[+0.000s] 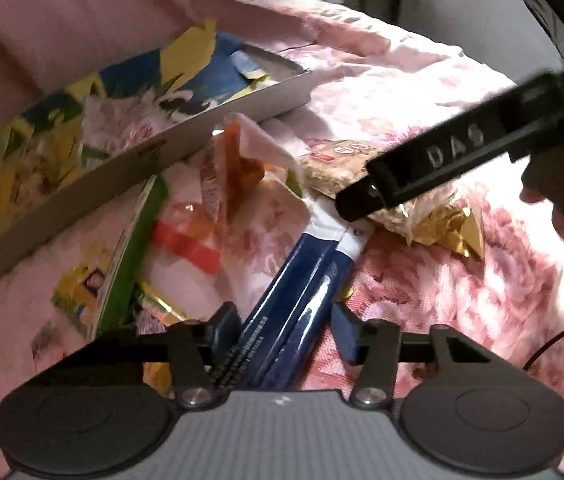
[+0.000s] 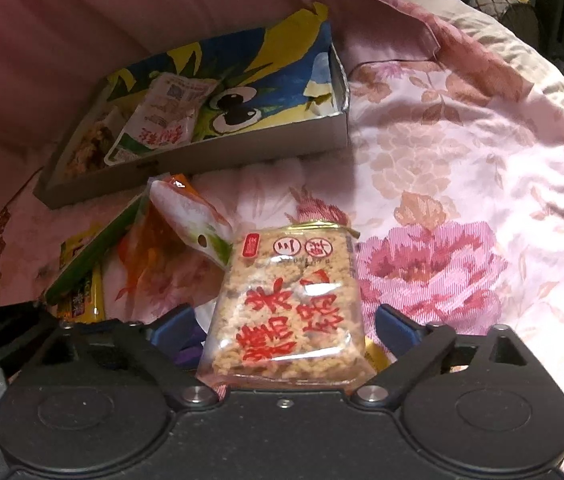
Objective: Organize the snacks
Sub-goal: 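Grasp the blue tube with the left gripper while the right grasps the rice-cracker packet, then lower both held items into the cardboard box and open both grippers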
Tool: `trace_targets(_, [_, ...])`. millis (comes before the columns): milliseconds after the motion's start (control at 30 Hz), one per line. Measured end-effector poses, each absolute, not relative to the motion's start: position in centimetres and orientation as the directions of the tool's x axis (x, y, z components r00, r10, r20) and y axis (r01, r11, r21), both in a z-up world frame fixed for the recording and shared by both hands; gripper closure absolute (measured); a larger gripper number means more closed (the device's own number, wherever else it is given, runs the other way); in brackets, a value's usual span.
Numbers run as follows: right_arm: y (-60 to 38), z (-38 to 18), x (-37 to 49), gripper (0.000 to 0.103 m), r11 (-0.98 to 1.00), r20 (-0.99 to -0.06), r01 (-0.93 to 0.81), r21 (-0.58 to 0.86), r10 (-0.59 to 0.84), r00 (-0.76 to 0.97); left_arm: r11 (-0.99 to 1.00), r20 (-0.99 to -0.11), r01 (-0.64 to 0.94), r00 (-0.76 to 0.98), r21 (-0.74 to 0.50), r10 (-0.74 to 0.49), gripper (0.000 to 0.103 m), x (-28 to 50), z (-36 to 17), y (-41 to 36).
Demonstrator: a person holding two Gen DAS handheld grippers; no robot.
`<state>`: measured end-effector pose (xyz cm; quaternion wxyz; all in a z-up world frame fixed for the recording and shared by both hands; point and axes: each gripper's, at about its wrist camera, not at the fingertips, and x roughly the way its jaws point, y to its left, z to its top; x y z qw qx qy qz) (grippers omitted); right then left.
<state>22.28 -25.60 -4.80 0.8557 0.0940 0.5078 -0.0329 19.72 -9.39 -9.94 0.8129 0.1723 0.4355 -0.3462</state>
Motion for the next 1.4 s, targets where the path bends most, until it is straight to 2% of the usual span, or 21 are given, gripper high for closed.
trace_targets(200, [-25.6, -5.1, 21.8, 0.027, 0.98, -0.881, 0.149, 0.131, 0.046, 0.47, 0.772, -0.873, 0.627, 0.317, -0.099, -0.37, 0.057, 19.5, -9.4, -8.7])
trace_targets(300, [-25.2, -4.6, 21.4, 0.028, 0.985, -0.877, 0.128, 0.117, 0.042, 0.479, 0.787, -0.885, 0.61, 0.308, -0.098, -0.349, 0.057, 18.8, -9.1, -8.4])
trace_targets(367, [-25.0, -4.5, 21.2, 0.028, 0.988, -0.878, 0.116, 0.1, 0.033, 0.478, 0.785, -0.88, 0.613, 0.321, -0.088, -0.349, 0.054, 18.3, -9.1, -8.4])
trace_targets(500, [-25.1, -4.8, 21.6, 0.025, 0.988, -0.872, 0.116, 0.098, 0.029, 0.489, 0.76, -0.877, 0.648, 0.333, -0.054, -0.346, 0.04, 18.0, -9.5, -9.3])
trace_targets(533, [-25.2, -4.8, 21.7, 0.025, 0.988, -0.869, 0.118, 0.103, 0.032, 0.493, 0.752, -0.876, 0.657, 0.336, -0.044, -0.345, 0.041, 18.0, -9.6, -9.5])
trace_targets(567, [-25.2, -4.8, 21.7, 0.025, 0.987, -0.868, 0.119, 0.104, 0.032, 0.495, 0.747, -0.876, 0.664, 0.339, -0.037, -0.344, 0.041, 18.0, -9.7, -9.6])
trace_targets(633, [-25.1, -4.9, 21.8, 0.025, 0.989, -0.868, 0.113, 0.096, 0.028, 0.495, 0.742, -0.874, 0.669, 0.339, -0.036, -0.348, 0.055, 17.9, -9.7, -9.7])
trace_targets(667, [-25.0, -5.0, 21.8, 0.029, 0.99, -0.869, 0.107, 0.09, 0.026, 0.495, 0.741, -0.874, 0.67, 0.337, -0.038, -0.35, 0.058, 17.9, -9.6, -9.6])
trace_targets(833, [-24.4, -4.5, 21.4, 0.031, 0.996, -0.862, 0.075, 0.05, 0.005, 0.508, 0.765, -0.877, 0.639, 0.322, -0.077, -0.357, 0.067, 18.0, -9.1, -9.1])
trace_targets(1100, [-22.9, -1.5, 18.4, 0.031, 1.0, -0.809, 0.012, 0.013, 0.004, 0.588, 0.817, -0.844, 0.529, 0.312, -0.227, -0.437, 0.07, 17.4, -6.6, -6.3])
trace_targets(1233, [-21.8, 0.5, 17.0, 0.031, 0.998, -0.732, -0.039, -0.049, -0.01, 0.682, 0.829, -0.805, 0.511, 0.378, -0.23, -0.456, 0.07, 16.5, -4.3, -5.5])
trace_targets(1400, [-22.0, 2.3, 16.4, 0.031, 0.998, -0.61, -0.057, -0.013, 0.037, 0.791, 0.852, -0.721, 0.466, 0.503, -0.238, -0.476, 0.069, 16.6, -1.5, -4.4])
